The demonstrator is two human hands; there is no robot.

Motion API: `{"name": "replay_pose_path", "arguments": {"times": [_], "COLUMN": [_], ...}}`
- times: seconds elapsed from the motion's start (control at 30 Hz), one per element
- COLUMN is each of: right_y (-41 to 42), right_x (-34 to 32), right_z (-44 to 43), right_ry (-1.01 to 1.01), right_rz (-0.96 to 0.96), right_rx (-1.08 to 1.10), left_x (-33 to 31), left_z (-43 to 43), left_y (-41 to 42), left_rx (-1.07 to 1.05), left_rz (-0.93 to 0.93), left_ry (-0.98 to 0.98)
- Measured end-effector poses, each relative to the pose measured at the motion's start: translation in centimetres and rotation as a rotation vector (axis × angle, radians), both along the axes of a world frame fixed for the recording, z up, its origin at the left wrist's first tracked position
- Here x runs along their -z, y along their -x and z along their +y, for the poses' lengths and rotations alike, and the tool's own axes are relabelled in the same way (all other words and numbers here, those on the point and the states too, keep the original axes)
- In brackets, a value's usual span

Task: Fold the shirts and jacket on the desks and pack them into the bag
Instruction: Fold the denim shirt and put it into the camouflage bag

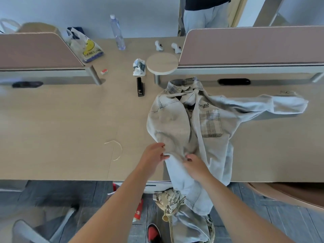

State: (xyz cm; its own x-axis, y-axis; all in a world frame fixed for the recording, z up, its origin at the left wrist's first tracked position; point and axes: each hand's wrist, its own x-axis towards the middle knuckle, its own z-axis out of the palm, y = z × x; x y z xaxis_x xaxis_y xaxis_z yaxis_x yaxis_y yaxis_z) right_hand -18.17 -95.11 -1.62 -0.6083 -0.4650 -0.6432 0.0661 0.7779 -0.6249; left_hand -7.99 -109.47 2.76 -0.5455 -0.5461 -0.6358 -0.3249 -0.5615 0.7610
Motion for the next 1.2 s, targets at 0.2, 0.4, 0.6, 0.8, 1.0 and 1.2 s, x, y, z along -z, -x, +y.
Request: {"name": "replay_pose_path", "arguments": {"times": [0.2, 0.4, 0.6, 0.8, 1.0, 1.2], "right_y": [0.2, -1.6, -1.4, -1.6, -0.2, 1.2], "right_x": [-2.9, -5.0, -9.3, -14.5, -18.4, -18.3], "right_z": [1.8, -0.2, -6.0, -13.9, -23.9, -31.2], "right_ry": [0.093, 0.458, 0.604, 0.608, 0.81, 0.893], "right_rz": [-0.116, -0.61, -0.589, -0.497, -0.542, -0.708], "right_rx": [0.113, 0.378, 0.455, 0.433, 0.479, 0.483], "left_x": [-7.0, -12.5, -15.0, -16.3, -18.4, -16.6], "left_z": [-1.0, -3.2, -7.2, -14.9, -23.3, -27.7], "left_y": [0.2, 0.2, 0.2, 1.2, 2.0, 1.0], "left_rx": [-0.094, -0.089, -0.067, -0.058, 0.134, 0.24], "left_rz": [0.093, 0.096, 0.02, 0.01, 0.102, 0.052], "left_ry": [0.191, 0.372, 0.559, 0.612, 0.677, 0.697]}}
